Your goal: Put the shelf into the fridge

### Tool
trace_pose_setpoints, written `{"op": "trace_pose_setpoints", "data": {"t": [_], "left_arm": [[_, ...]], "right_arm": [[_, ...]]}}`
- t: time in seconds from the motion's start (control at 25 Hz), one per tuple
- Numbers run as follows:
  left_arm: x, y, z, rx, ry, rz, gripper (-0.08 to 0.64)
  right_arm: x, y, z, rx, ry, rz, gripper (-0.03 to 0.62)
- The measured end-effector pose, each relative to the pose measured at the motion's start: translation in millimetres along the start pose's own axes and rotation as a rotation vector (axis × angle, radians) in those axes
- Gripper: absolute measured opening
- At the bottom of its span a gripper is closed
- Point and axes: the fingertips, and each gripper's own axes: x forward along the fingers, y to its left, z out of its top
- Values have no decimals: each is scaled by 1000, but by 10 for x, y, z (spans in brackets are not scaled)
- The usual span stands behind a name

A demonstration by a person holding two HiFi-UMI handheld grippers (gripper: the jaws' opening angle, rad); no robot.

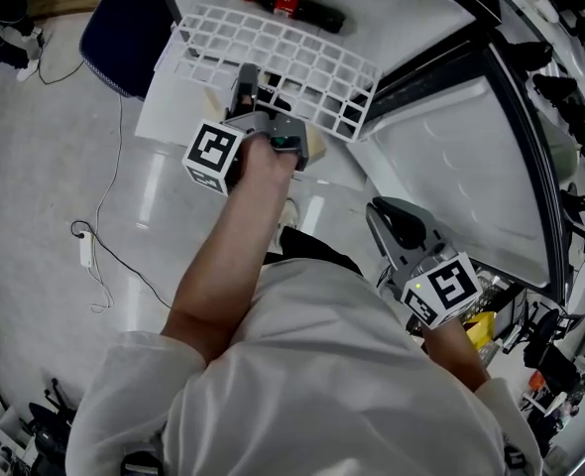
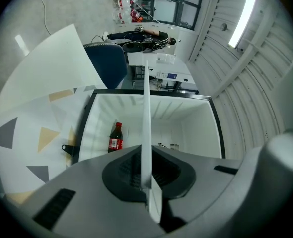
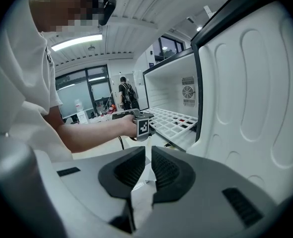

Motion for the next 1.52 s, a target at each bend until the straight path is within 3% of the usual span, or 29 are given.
{"op": "trace_pose_setpoints", "data": {"t": [0.24,0.72,1.52], "left_arm": [[-3,20,-5,20,-25,-10,25],[0,21,-2,-16,-48,-31,26],[22,14,-14,-14,-81,-41,25]], "right_arm": [[12,-18,-6,-14,15,32,49],[93,-103,-27,-38,28,107,49],[127,-160,-77,-30,25,152,48]]}}
